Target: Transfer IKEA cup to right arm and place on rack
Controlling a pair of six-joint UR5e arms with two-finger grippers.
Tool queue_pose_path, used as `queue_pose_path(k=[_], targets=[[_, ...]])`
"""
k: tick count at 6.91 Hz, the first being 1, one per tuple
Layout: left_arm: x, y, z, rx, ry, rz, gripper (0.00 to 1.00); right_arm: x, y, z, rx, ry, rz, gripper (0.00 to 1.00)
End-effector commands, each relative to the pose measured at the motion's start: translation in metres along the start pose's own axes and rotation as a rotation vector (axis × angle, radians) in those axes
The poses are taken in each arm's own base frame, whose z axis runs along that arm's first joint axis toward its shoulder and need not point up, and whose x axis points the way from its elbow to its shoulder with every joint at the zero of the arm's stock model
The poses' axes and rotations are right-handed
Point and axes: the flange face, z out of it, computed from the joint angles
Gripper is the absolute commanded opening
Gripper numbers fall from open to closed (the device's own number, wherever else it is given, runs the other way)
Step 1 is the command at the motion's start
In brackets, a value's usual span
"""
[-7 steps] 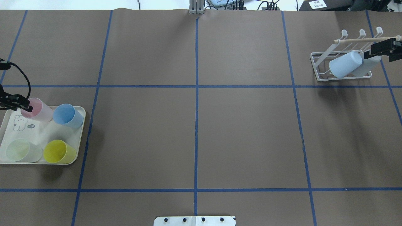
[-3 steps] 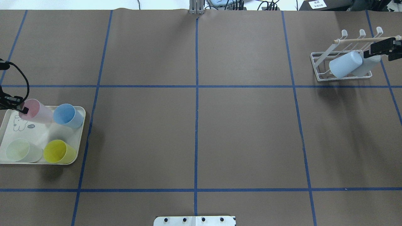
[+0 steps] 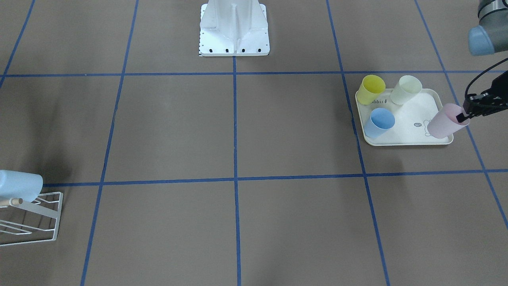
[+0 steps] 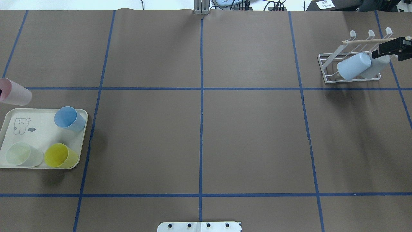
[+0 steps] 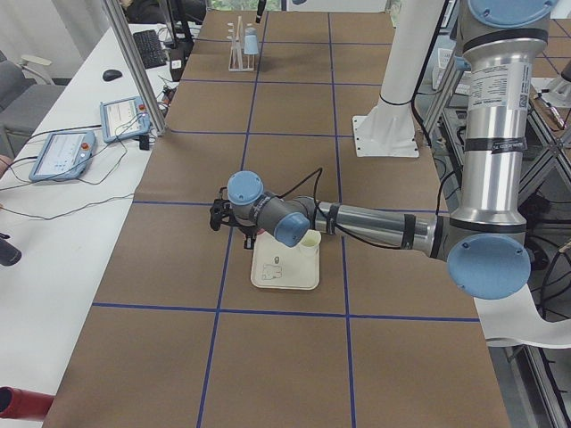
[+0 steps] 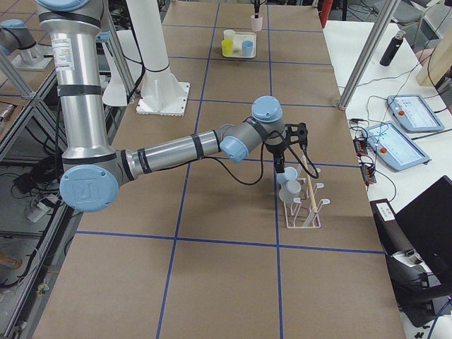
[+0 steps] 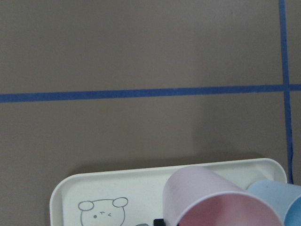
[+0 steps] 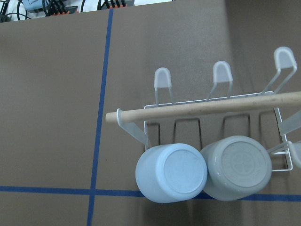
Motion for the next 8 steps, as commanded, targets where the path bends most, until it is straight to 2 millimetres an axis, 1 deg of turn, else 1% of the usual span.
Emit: queue_pose_path(k=[1,2,3,4,5,6,7,8], targets=[[0.020,-0.002,-0.028,0.038,0.028,0.013,0.00,-0.005,0.002,0.001,-0.005,-0.013,0.033,1.00],[0.045,-0.003,-0.041,0.052,0.054,0.024,0.00,-0.026,0.006,0.002,-0.008,-0.037,0.085,1.00],[0.092,-0.019,-0.055,0.041,0.132,-0.140,0.00,-0.053,0.017,0.010,-0.006,-0.092,0.112,1.00],[0.141,-0.029,-0.064,0.039,0.175,-0.245,0.00,-0.075,0.029,0.019,-0.002,-0.157,0.142,1.00],[0.192,-0.019,-0.054,0.003,0.201,-0.253,0.00,-0.096,0.042,0.028,-0.020,-0.210,0.159,1.00],[0.238,-0.019,-0.052,-0.021,0.232,-0.277,0.00,-0.109,0.046,0.028,-0.021,-0.248,0.187,1.00],[0.294,-0.017,-0.047,-0.062,0.268,-0.311,0.00,-0.126,0.051,0.027,-0.030,-0.305,0.253,1.00],[0.359,-0.009,-0.034,-0.072,0.293,-0.323,0.00,-0.161,0.056,0.029,-0.060,-0.391,0.325,1.00]])
